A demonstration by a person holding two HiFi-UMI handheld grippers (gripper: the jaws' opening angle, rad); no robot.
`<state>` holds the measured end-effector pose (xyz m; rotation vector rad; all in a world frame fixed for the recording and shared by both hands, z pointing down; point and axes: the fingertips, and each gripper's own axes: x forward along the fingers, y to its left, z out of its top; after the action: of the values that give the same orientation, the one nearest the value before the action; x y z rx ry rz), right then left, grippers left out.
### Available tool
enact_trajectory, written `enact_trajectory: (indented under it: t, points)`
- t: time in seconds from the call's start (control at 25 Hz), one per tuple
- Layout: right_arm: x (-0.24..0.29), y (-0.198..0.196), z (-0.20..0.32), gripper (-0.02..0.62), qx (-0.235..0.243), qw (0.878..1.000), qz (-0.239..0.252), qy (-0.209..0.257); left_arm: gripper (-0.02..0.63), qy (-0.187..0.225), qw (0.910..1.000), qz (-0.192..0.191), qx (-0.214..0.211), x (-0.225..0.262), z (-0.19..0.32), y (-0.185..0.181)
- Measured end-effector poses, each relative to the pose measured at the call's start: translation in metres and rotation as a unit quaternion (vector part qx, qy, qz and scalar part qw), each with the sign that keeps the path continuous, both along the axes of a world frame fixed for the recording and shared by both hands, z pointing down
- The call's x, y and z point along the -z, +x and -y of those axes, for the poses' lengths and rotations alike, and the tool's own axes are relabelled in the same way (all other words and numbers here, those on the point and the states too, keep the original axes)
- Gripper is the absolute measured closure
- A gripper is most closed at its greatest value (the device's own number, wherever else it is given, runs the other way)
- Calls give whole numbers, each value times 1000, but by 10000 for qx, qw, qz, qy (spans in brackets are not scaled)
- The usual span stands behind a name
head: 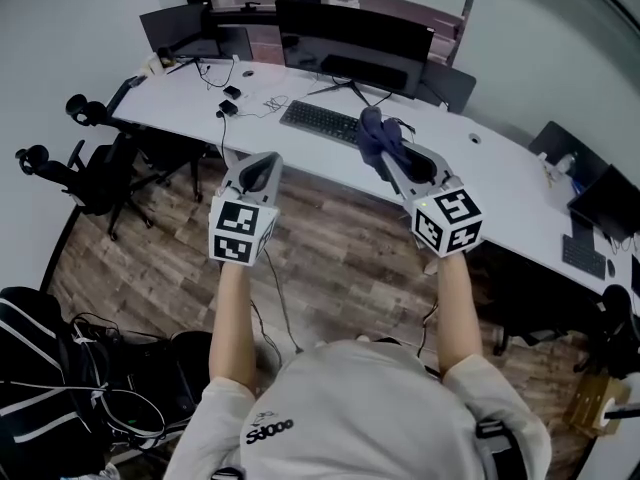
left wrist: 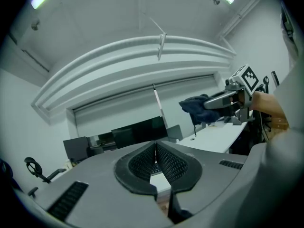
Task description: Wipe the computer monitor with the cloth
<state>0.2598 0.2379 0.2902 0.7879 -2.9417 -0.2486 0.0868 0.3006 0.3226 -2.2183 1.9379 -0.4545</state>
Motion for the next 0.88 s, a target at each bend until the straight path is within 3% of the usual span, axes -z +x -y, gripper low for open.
enact_trajectory:
  t: [0.48, 0.88]
  points:
    - [-6, -17, -15, 509, -161, 9998, -51, -56, 588, -41, 10000, -61, -18, -11, -9, -33]
    - [-18, -37, 44, 509, -132, 9998, -24, -128, 588, -150, 9998, -102, 72, -27, 43, -53]
